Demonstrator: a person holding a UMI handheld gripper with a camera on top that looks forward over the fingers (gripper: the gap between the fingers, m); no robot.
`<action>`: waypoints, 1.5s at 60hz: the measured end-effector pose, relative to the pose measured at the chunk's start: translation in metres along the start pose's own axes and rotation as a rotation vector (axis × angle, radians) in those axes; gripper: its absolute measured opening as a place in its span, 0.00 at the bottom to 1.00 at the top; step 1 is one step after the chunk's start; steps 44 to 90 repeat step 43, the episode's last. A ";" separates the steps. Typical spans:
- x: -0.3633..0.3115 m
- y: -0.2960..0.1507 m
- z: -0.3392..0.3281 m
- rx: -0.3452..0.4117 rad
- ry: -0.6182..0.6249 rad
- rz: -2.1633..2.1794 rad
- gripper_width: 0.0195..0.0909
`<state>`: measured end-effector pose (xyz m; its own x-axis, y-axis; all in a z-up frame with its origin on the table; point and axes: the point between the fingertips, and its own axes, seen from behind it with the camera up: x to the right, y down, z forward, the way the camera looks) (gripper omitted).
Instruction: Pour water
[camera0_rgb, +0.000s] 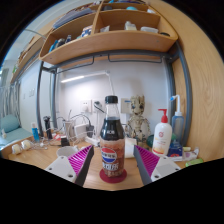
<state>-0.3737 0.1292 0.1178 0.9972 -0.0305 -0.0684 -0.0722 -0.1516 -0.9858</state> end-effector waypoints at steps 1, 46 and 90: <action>0.001 0.000 -0.006 -0.002 0.012 0.005 0.87; -0.062 -0.046 -0.143 0.113 0.054 0.032 0.87; -0.062 -0.046 -0.143 0.113 0.054 0.032 0.87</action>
